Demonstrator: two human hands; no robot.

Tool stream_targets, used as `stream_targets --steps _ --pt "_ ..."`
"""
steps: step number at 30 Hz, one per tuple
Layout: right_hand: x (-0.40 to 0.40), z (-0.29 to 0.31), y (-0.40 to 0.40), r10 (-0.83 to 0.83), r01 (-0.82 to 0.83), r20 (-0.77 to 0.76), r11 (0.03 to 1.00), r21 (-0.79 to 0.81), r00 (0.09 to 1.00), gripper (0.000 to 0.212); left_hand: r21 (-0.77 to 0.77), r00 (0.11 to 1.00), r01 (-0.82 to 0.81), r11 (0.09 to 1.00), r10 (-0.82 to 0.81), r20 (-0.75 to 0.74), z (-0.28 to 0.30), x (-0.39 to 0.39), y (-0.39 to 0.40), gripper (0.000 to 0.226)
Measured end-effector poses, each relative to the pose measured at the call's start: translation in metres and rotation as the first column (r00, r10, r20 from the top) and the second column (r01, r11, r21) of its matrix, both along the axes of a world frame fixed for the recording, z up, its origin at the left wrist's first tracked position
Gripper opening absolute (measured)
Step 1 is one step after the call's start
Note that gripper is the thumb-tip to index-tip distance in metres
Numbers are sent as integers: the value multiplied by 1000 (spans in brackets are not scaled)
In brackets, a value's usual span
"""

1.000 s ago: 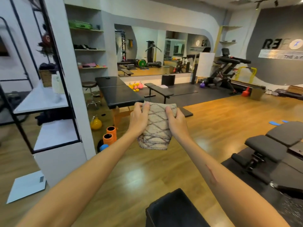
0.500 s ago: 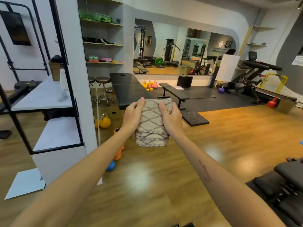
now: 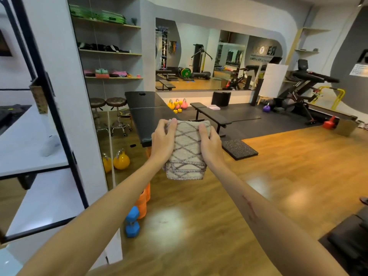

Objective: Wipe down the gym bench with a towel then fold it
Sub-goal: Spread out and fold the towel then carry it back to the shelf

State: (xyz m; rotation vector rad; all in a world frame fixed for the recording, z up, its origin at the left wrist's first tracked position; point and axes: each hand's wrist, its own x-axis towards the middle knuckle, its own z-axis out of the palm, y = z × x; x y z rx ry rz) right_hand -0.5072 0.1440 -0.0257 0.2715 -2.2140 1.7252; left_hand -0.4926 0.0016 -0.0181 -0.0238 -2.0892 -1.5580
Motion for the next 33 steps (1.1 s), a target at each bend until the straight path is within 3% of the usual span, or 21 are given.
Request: stream_targets --steps 8,20,26,29,33 --pt "-123 2 -17 8 -8 -13 1000 -15 1000 44 22 999 11 1000 -10 -41 -3 -111 -13 28" --pt "-356 19 5 43 -43 -27 999 -11 999 40 -4 995 -29 1000 28 -94 8 -343 8 28" --pt "-469 36 -2 48 -47 -71 999 24 996 72 26 990 -32 999 36 -136 28 -448 6 27" --pt "-524 38 -10 53 -53 -73 999 0 996 53 49 987 -32 998 39 -157 29 -505 -3 29" --pt "-591 36 -26 78 -79 -63 997 -24 995 54 48 983 -48 998 55 -175 30 -571 -17 30"
